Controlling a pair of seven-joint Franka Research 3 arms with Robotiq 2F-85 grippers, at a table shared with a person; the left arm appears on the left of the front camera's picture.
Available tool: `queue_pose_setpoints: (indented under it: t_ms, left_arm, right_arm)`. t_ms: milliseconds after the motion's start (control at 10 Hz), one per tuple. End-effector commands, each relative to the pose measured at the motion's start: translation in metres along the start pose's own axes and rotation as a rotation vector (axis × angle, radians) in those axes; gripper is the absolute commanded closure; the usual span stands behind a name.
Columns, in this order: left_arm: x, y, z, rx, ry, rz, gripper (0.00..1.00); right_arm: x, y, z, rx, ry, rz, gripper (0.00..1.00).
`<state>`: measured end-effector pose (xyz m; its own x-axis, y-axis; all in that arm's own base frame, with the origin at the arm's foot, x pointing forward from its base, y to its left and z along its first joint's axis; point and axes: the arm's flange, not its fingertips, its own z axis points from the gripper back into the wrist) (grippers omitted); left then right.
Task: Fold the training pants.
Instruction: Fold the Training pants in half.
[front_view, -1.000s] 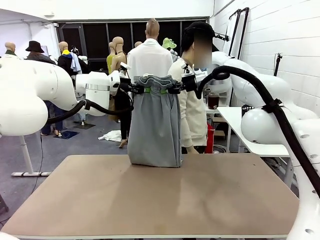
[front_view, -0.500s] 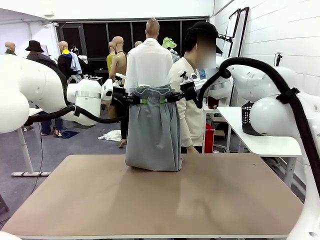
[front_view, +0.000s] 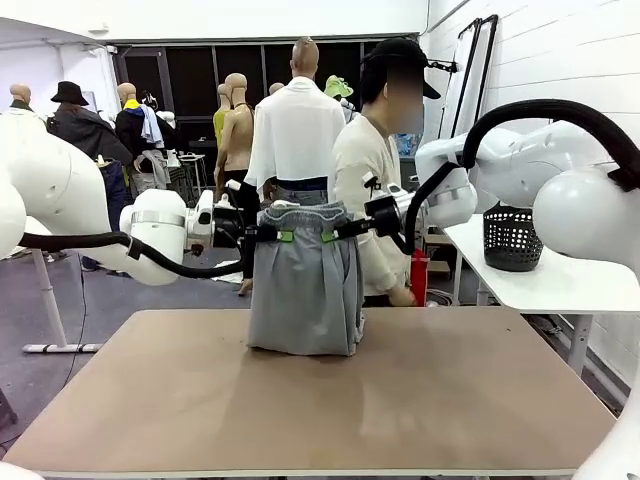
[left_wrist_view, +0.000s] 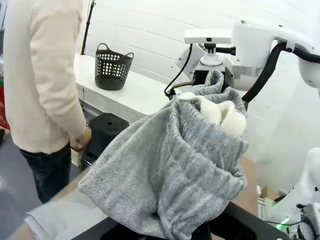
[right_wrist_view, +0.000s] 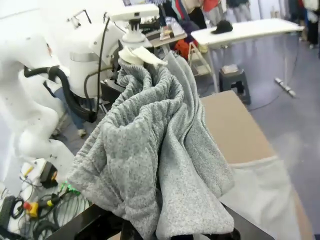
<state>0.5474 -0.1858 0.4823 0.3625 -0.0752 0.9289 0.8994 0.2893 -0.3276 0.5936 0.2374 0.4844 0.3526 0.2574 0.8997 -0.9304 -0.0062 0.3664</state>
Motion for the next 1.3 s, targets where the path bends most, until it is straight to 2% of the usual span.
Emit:
queue_pose_setpoints:
  t_ms: [0,100,600,900,1200]
  left_arm:
    - [-0.001,0.001,0.005,0.012,-0.026,0.063,1.0]
    - [0.0,0.0,0.0,0.0,0.0,0.0,1.0]
    - [-0.005,0.0,0.0,-0.004,0.005,0.015,1.0]
    - [-0.05,-0.023,0.016,-0.026,0.046,0.202,1.0]
    - [-0.089,-0.052,0.028,-0.058,0.093,0.36,1.0]
  right_arm:
    - [-0.012,0.009,-0.002,-0.023,-0.015,-0.038,1.0]
    - [0.0,0.0,0.0,0.0,0.0,0.0,1.0]
    - [-0.003,0.001,-0.001,-0.002,-0.003,-0.007,1.0]
    - [-0.043,0.018,-0.007,0.078,-0.054,-0.163,1.0]
    - [-0.088,0.031,-0.019,0.1,-0.079,-0.281,1.0]
